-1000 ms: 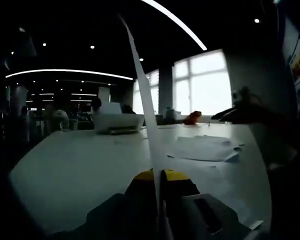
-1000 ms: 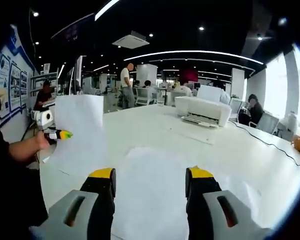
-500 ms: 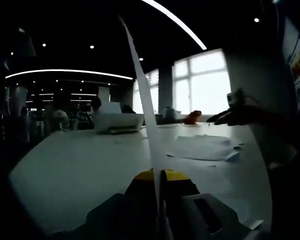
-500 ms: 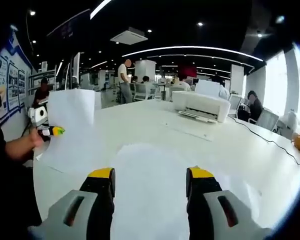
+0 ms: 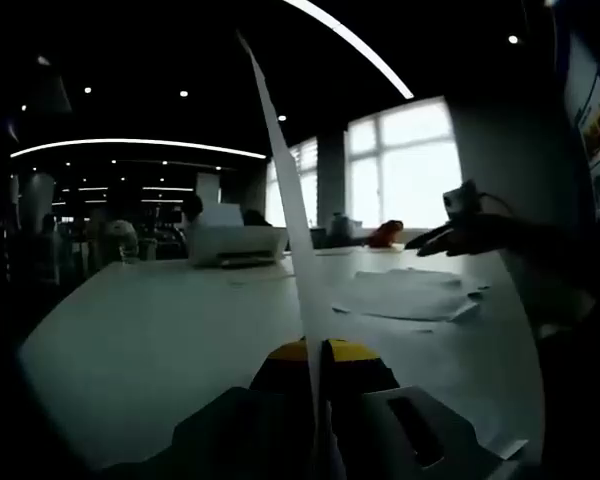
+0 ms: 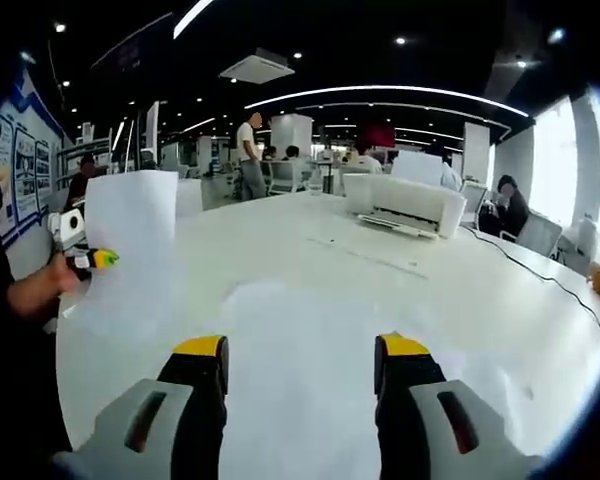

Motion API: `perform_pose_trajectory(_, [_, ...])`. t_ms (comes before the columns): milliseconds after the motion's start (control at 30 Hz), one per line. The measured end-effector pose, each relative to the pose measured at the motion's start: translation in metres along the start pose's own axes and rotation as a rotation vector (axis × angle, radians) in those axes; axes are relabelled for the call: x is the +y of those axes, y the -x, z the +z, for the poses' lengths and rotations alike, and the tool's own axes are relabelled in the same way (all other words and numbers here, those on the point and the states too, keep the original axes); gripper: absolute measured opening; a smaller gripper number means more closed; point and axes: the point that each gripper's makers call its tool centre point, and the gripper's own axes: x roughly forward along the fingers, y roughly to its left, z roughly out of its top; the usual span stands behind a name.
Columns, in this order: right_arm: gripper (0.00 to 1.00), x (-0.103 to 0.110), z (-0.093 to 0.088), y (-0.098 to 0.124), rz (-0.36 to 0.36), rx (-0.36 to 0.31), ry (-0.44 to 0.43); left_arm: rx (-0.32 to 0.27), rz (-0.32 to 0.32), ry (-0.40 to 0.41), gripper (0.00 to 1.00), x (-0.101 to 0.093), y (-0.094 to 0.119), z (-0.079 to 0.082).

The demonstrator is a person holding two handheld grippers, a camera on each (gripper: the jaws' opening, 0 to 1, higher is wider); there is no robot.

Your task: Organize the stack of printing papers by aligning and flattening the scattered papers on the table

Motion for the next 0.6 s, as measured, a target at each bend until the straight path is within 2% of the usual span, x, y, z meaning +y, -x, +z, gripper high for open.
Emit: perform_pose_trajectory(600, [0.55,0.000,0.006,-0.021,0.015,-0.003,0.003,0.003,-0.003,-0.003,0.06,-0.001,0.000,0.000])
